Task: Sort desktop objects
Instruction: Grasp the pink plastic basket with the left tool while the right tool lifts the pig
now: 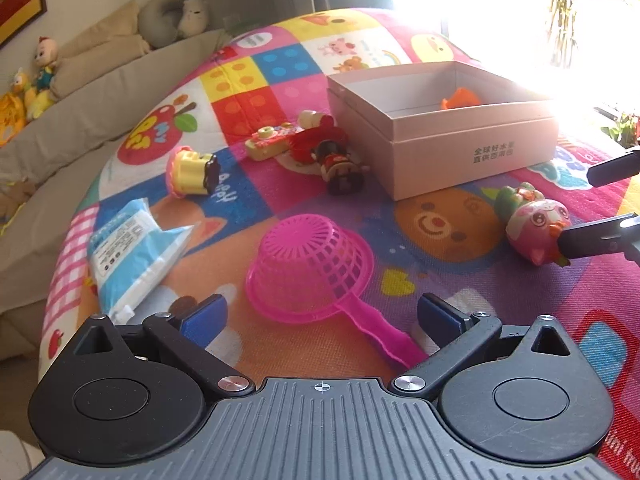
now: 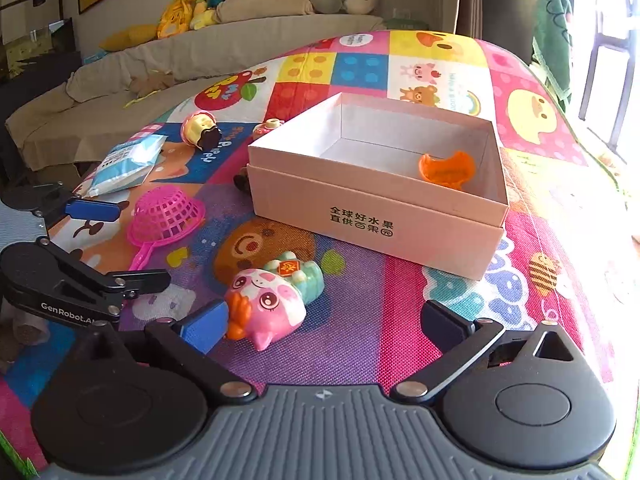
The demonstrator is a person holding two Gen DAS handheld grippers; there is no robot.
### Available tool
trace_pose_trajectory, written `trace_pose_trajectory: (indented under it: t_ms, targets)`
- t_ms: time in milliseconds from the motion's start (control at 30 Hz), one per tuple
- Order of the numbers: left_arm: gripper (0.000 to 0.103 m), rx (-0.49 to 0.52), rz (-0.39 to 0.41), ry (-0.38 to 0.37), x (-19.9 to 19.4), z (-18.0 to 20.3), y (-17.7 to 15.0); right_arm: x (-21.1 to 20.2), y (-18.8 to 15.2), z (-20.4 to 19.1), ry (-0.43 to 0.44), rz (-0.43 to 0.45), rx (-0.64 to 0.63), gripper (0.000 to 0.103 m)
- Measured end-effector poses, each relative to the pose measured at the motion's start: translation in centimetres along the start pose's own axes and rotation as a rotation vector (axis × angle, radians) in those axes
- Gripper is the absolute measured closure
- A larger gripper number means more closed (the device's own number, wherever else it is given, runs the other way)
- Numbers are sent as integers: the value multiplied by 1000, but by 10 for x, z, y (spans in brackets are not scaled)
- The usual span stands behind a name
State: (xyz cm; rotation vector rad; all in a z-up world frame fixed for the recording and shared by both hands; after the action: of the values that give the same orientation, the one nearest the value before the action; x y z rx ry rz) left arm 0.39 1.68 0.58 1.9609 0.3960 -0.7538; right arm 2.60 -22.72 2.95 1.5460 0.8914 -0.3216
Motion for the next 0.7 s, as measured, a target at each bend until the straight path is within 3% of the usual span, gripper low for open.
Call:
trace_pose_trajectory:
  t_ms: [200, 367, 567, 700]
  targets:
    - [0, -6, -37, 75, -3, -20, -9, 6, -8, 7, 35, -65, 68, 0]
    - [0, -180, -38, -40, 10, -38, -4, 7, -17, 2, 28, -57, 71, 0]
    - [0, -321, -70, 29, 37, -44, 9, 7, -19, 0, 13, -51, 63, 0]
    - [0, -342, -76, 36, 40, -45, 14, 8, -20, -4, -3, -52, 28, 0]
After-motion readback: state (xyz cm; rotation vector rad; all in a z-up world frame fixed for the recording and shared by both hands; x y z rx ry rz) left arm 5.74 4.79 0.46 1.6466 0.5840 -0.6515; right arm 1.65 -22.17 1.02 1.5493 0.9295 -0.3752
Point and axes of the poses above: each gripper's, at about its wrist camera, not at the fingertips, and x roughly the way its jaws point, z to its right, y to its top, the point moved 1 cm from there along x, roughly the way its jaws point, and after that the axes turned 13 degrees about x, right-handed, at the moved point
